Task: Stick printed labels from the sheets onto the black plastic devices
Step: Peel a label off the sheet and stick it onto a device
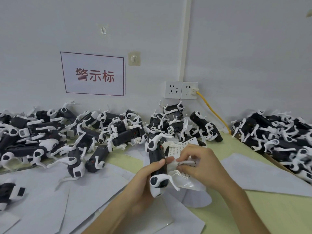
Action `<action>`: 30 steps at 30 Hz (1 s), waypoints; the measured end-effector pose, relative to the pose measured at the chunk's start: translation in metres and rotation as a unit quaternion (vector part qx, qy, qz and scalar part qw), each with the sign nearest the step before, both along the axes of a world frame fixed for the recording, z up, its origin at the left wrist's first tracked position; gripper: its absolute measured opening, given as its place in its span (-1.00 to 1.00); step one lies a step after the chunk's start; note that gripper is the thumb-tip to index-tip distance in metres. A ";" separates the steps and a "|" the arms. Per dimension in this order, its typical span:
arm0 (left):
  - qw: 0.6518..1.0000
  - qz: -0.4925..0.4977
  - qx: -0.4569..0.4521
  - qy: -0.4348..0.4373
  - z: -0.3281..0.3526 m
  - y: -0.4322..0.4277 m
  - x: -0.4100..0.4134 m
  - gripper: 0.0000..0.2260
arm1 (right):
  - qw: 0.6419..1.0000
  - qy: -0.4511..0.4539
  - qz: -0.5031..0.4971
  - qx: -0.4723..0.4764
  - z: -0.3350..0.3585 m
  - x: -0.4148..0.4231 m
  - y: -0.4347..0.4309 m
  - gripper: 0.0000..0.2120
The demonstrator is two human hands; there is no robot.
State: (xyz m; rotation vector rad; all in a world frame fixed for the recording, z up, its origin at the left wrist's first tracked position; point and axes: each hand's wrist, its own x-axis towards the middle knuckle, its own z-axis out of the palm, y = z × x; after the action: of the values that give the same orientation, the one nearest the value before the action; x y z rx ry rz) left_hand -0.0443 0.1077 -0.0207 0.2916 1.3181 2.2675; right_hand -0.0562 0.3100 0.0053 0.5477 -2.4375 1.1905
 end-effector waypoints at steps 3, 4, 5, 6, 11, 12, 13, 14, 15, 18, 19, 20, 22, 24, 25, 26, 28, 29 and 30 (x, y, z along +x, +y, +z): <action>1.000 -0.003 0.003 -0.005 0.000 -0.001 0.000 -0.58 | 1.000 0.011 -0.002 -0.005 -0.001 -0.001 0.000 -0.75; 1.000 -0.004 0.002 -0.006 -0.001 -0.001 0.000 -0.58 | 1.000 0.011 -0.003 -0.005 -0.001 -0.001 0.000 -0.75; 1.000 -0.003 0.000 -0.007 -0.001 0.000 0.000 -0.58 | 1.000 0.009 -0.005 -0.005 -0.001 -0.001 0.000 -0.75; 1.000 -0.002 -0.001 -0.008 -0.001 0.000 0.000 -0.59 | 1.000 0.007 -0.006 -0.005 -0.001 -0.001 0.000 -0.75; 1.000 0.005 -0.022 0.011 -0.001 0.000 0.000 -0.67 | 1.000 -0.013 -0.019 -0.009 0.000 0.000 0.002 -0.74; 1.000 0.004 -0.023 0.014 0.000 0.001 -0.001 -0.66 | 1.000 -0.016 -0.024 -0.013 0.001 0.000 0.002 -0.75; 1.000 0.007 -0.025 0.017 0.000 0.001 -0.001 -0.64 | 0.999 -0.017 -0.027 -0.017 0.000 0.001 0.002 -0.76; 0.999 0.015 -0.028 0.019 0.000 0.001 -0.001 -0.60 | 0.999 -0.016 -0.027 -0.019 0.000 0.001 0.002 -0.77; 0.999 0.022 -0.030 0.019 -0.001 0.002 -0.001 -0.55 | 0.999 -0.013 -0.026 -0.017 -0.001 0.001 0.001 -0.78; 0.999 0.023 -0.030 0.019 0.000 0.002 0.000 -0.51 | 1.000 0.012 -0.018 -0.005 -0.003 0.000 0.000 -0.74; 0.999 0.019 -0.031 0.019 0.000 0.002 0.000 -0.53 | 1.000 0.021 -0.016 -0.002 -0.003 -0.001 0.000 -0.70; 0.999 0.013 -0.030 0.017 -0.001 0.002 0.000 -0.54 | 0.999 0.031 -0.015 0.000 -0.003 -0.001 0.000 -0.66; 1.000 0.007 -0.027 0.008 -0.001 0.003 0.000 -0.55 | 0.999 0.045 -0.011 0.004 -0.004 -0.001 -0.001 -0.58; 1.000 0.006 -0.023 0.000 0.000 0.002 0.000 -0.56 | 0.998 0.057 -0.006 0.007 -0.005 -0.002 0.000 -0.59; 1.000 0.008 -0.022 -0.002 0.000 0.002 -0.001 -0.56 | 0.998 0.062 -0.003 0.008 -0.005 -0.003 0.000 -0.62; 1.000 0.011 -0.024 -0.003 0.000 0.002 -0.001 -0.56 | 0.998 0.067 0.001 0.013 -0.005 -0.003 0.000 -0.65; 1.000 0.016 -0.020 -0.009 -0.001 0.003 -0.002 -0.53 | 0.997 0.074 0.008 0.026 -0.005 -0.002 -0.001 -0.70; 1.000 0.016 -0.013 -0.016 -0.001 0.003 -0.003 -0.51 | 0.997 0.071 0.012 0.029 -0.004 -0.001 -0.001 -0.71; 1.000 0.016 -0.007 -0.021 -0.002 0.003 -0.003 -0.50 | 0.998 0.063 0.016 0.027 -0.004 0.000 -0.002 -0.72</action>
State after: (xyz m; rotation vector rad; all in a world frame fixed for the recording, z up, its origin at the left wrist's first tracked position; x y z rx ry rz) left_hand -0.0469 0.1109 -0.0226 0.2181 1.3251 2.2781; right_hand -0.0558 0.3082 0.0015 0.6583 -2.3691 1.0711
